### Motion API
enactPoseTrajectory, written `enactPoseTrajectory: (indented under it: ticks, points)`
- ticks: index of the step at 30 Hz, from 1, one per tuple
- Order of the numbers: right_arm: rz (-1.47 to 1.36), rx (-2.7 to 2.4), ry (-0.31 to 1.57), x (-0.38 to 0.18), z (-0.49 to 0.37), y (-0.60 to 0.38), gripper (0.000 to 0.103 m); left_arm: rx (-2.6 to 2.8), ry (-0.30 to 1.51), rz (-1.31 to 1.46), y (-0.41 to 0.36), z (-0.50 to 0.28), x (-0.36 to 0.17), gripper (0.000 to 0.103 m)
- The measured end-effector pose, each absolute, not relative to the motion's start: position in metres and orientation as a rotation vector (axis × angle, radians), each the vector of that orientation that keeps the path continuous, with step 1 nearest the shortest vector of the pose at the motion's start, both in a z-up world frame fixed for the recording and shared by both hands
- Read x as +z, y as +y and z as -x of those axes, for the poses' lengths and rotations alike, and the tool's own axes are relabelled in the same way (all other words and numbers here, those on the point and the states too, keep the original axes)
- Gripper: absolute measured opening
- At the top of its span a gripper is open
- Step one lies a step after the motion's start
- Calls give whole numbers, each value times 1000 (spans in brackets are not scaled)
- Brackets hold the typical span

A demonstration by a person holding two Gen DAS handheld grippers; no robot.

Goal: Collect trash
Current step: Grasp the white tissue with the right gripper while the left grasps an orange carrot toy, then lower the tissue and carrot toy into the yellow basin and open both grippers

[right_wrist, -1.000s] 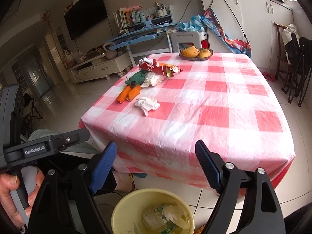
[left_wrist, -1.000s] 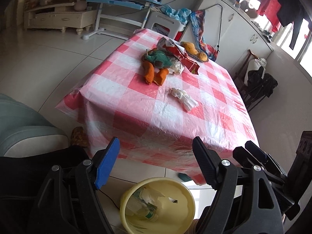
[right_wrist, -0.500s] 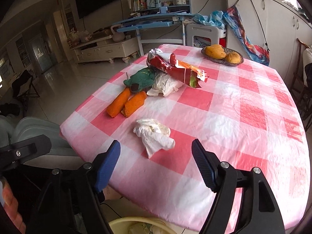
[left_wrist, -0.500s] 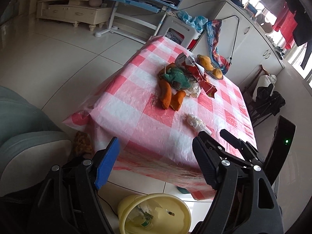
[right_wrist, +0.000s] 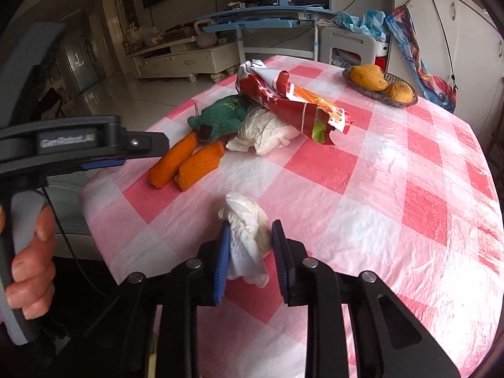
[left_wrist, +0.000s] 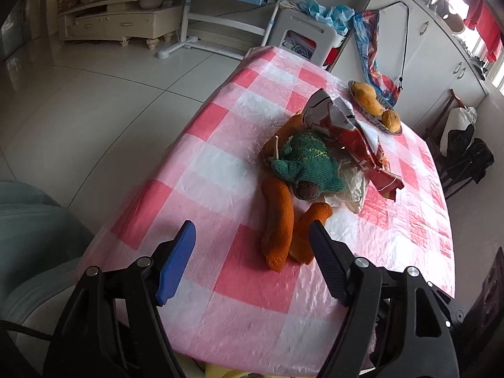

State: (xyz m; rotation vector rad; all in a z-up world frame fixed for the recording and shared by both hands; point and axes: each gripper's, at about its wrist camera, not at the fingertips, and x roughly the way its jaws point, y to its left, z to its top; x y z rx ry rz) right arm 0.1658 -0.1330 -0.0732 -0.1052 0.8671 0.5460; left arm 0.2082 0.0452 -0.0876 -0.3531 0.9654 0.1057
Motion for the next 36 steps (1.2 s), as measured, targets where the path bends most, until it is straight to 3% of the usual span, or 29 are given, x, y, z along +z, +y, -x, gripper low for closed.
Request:
enactPoseTrajectory:
  ticks: [3,4,6,8,9,23,28,32,36]
  points:
    - [68,553,877,-72,-166,-138,25,125,962,279,38,-221,-91,65]
    - [57,555,878,-72,-166,-139,25,127,959,274,39,-222,-91,59]
    - [39,561,881,-73,-164,-140,25,103,950,293,42,-223,-90,44]
    - [23,566,885,-72,-164,-140,25,39,957,327,41,-224,-90,17]
    - [18,569,886,-71,-164,-140,25,25,951,321,39,-223,-88,15]
    - [-24,663,871,-49,-100,-141,25,-78,861,387,39,-148,-60,12]
    - [17,696,986,-67,-51,-138,26,-122,861,351,22,-100,-59,12]
    - [7,625,1029,-77,-23,-157,41,-160,893,335,12,-67,-66,12]
    - [-104,504,875,-49,-19,-194,58,-192,957,309,-3,-40,-77,12]
